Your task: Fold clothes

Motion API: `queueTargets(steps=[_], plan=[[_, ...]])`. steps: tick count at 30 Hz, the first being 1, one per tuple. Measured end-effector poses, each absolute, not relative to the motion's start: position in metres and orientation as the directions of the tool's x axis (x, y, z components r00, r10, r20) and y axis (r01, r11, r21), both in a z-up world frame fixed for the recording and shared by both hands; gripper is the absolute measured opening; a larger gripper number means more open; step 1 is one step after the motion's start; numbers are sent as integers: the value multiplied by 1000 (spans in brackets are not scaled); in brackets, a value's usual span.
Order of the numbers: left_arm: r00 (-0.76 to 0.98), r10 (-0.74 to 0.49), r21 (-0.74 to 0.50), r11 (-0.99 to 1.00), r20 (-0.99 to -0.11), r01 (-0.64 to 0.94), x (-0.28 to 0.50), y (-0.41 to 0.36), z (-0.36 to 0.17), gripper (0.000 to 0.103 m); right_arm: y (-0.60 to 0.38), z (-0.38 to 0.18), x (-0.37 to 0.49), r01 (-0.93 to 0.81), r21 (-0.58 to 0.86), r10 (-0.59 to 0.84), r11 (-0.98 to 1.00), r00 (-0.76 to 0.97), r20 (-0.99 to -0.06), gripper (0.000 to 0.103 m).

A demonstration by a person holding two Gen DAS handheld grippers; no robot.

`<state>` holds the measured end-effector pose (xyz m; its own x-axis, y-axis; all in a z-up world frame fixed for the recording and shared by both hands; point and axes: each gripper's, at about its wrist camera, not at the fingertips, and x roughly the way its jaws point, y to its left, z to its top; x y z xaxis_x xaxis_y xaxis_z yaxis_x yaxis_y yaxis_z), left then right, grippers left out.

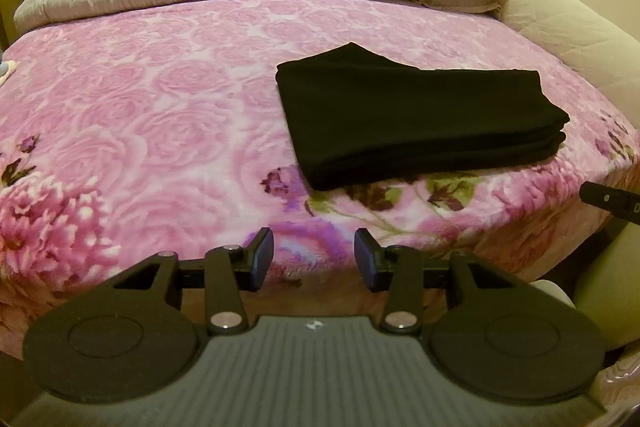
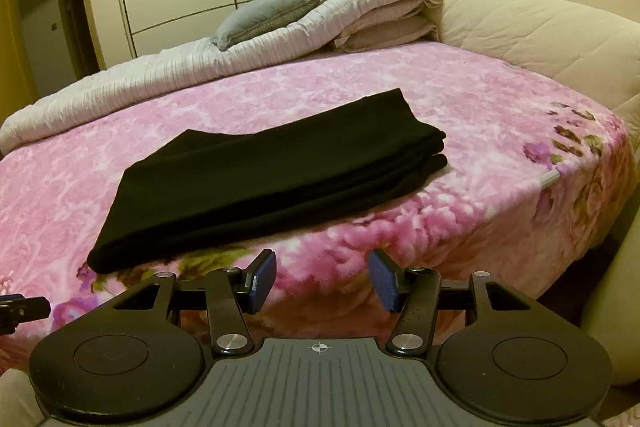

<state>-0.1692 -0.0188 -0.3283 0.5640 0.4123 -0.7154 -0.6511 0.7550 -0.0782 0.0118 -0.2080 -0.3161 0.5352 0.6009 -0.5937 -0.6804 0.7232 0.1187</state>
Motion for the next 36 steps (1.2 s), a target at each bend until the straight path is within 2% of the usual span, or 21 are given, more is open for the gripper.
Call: queueTargets(steps=[14, 18, 21, 24, 28, 31, 33, 36], plan=[[545, 392, -103, 735, -741, -670, -165, -2, -342, 40, -195, -320, 16, -691, 112, 599, 714, 520, -609, 55], [581, 344, -175, 734, -738, -656, -169, 13, -345, 40, -190, -322, 17, -704, 103, 607, 702, 518, -603, 55], [599, 327, -218, 720, -731, -659, -174, 29, -348, 40, -184, -328, 14, -752, 61, 644, 656, 516, -565, 55], [596, 332, -224, 708, -731, -669, -179, 44, -351, 40, -171, -337, 3, -815, -52, 677, 577, 512, -528, 56], [591, 328, -234, 696, -737, -679, -185, 60, -358, 40, -144, -358, -23, -864, -301, 702, 404, 504, -503, 57], [594, 321, -249, 689, -737, -681, -188, 70, -364, 40, -126, -374, -48, -836, -496, 745, 237, 484, -459, 62], [604, 312, -264, 688, -733, -676, -190, 77, -367, 40, -113, -382, -59, -812, -567, 776, 140, 446, -446, 69], [617, 302, -287, 682, -727, -672, -193, 86, -371, 40, -93, -395, -69, -781, -625, 797, 23, 391, -460, 73]])
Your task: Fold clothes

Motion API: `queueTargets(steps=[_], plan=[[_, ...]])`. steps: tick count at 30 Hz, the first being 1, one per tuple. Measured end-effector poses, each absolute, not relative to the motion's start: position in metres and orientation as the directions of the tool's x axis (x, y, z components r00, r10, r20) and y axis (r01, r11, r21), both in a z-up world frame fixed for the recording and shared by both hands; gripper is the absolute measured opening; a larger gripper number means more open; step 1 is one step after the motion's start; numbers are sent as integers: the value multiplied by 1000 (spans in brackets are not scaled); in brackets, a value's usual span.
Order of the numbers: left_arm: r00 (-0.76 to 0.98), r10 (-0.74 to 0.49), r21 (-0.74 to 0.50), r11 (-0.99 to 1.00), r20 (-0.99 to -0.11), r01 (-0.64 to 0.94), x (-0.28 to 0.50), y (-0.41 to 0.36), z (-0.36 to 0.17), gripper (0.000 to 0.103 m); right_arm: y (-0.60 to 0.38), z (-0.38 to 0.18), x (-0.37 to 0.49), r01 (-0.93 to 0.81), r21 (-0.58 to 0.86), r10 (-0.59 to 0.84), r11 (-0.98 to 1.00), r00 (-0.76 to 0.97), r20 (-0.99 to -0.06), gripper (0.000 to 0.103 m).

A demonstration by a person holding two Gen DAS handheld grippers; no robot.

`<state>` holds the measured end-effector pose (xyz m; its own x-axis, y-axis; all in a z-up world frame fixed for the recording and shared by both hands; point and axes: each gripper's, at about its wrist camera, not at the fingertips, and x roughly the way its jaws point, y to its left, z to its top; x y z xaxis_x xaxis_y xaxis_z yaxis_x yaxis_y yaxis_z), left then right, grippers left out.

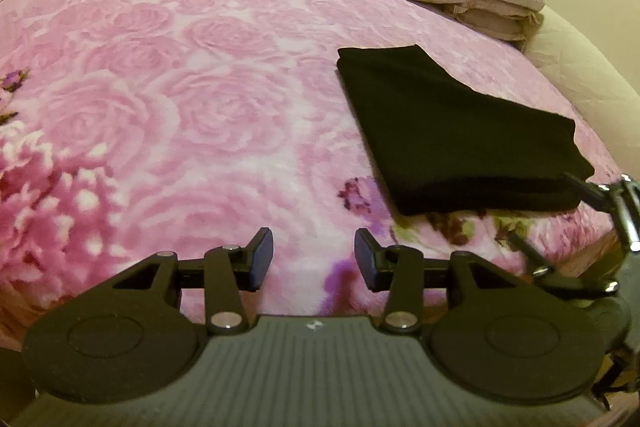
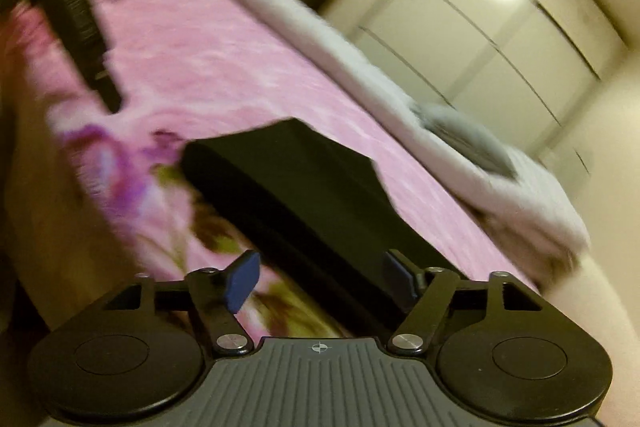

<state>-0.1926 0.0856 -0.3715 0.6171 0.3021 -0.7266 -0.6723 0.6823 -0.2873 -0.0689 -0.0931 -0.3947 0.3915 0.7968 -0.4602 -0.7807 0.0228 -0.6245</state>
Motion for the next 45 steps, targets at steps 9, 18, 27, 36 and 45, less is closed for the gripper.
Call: queueTargets(steps=[9, 18, 27, 36, 45], plan=[[655, 261, -359, 665, -709, -654, -196, 114, -383, 40, -45, -437, -97, -612, -764, 828, -206, 306, -469, 73], [679, 240, -409, 644, -694, -646, -189, 130, -385, 40, -4, -434, -88, -725, -664, 819, -183, 261, -511, 32], [704, 214, -419, 673, -678, -609, -144, 144, -367, 40, -15, -363, 0, -990, -19, 894, 143, 137, -426, 13], [808, 49, -460, 801, -587, -383, -22, 112, -346, 41, -165, -347, 175, -474, 775, 891, 418, 379, -249, 13], [765, -87, -471, 830, -638, -299, 71, 69, -370, 41, -224, -385, 253, -250, 822, 812, 512, 453, -368, 13]])
